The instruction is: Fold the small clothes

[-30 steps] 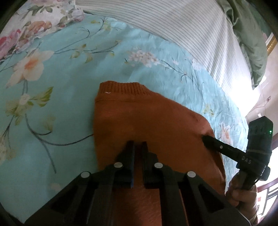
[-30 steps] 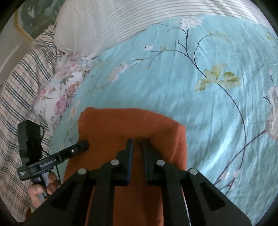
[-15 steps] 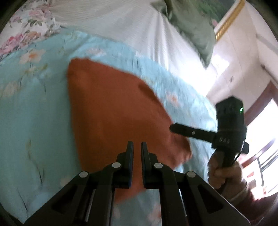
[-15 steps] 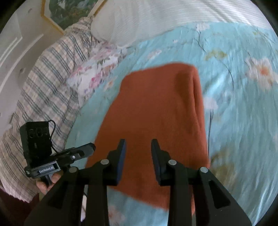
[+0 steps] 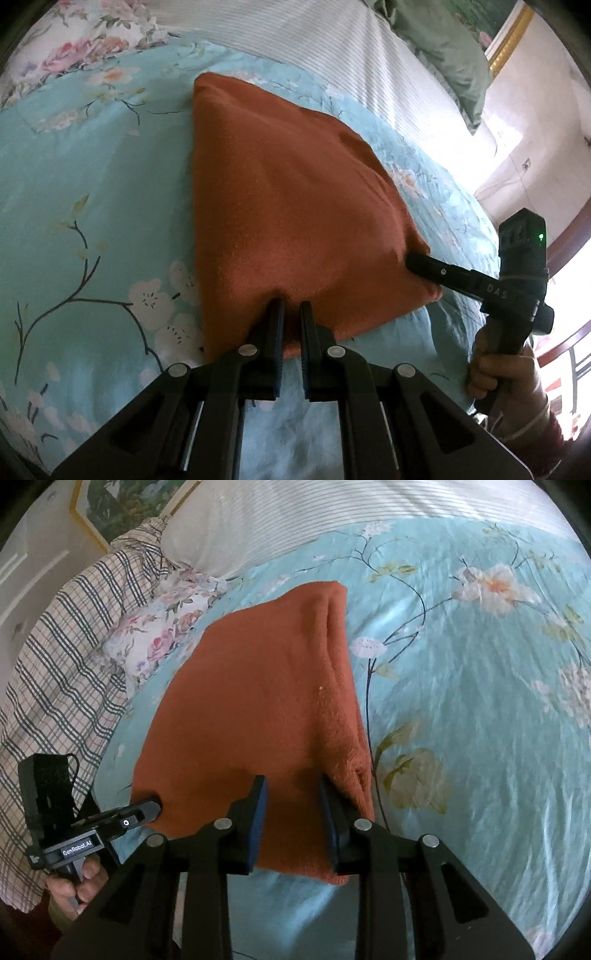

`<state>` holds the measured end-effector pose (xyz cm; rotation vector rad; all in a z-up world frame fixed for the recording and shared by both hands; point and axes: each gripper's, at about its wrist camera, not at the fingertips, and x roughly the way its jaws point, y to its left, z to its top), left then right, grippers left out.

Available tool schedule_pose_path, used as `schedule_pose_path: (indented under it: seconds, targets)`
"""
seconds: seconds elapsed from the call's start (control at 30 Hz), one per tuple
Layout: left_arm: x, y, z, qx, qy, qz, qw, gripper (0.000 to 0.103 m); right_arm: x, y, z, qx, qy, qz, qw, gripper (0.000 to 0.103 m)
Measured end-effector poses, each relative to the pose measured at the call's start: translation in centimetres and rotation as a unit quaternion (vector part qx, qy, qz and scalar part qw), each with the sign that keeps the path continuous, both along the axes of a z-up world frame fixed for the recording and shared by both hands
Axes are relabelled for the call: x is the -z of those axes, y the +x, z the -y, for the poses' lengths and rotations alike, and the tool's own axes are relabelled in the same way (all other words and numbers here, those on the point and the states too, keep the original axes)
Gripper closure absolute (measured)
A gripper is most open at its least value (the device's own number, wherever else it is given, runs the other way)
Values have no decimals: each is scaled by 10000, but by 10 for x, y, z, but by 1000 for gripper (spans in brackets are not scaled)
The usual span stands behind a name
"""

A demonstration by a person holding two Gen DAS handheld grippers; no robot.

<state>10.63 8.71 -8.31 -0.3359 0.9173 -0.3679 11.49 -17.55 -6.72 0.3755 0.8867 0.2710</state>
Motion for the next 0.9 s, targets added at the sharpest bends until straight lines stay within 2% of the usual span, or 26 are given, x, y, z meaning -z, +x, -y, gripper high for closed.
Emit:
schedule_pose_path:
  seconds: [0.13,0.47,0.57,0.63,0.73,0.77,0.8,0.83,0.87,0.9]
  targets:
    - [1,2,-2,-130,-123,-50,9998,96,1,-1,1,65,47,-13,10000,75]
    - [-13,-10,2,-381,295,-37,9988,95,-4,-18,1,284,-95,-81,9995,75]
    - [-21,-22,-5,-538,475,17,9974,88,-10,-27,-2,409,-299,-66,9987,72]
    - [-25,-26,-8,-584,548,21,9968,88,-17,-33,-2,516,-299,-53,9982,72]
    - [-32,-26,-10,-576,747,58,9955,87,-42,-34,-1,581,-313,316,9973,71]
    - [-35,-25,-11,-593,772,91,9952,83,-48,-32,0,613,-285,404,9969,68]
    - [-38,-22,-11,-636,784,120,9948,79,-56,-24,1,638,-265,478,9965,59]
    - [-41,-21,-13,-713,811,147,9940,70,-59,-17,1,652,-317,491,9962,52]
    - [-44,-20,-16,-806,829,198,9931,63,-60,-7,3,665,-395,483,9958,50]
    - [-48,-19,-20,-894,808,270,9924,61,-57,9,7,665,-391,402,9962,49]
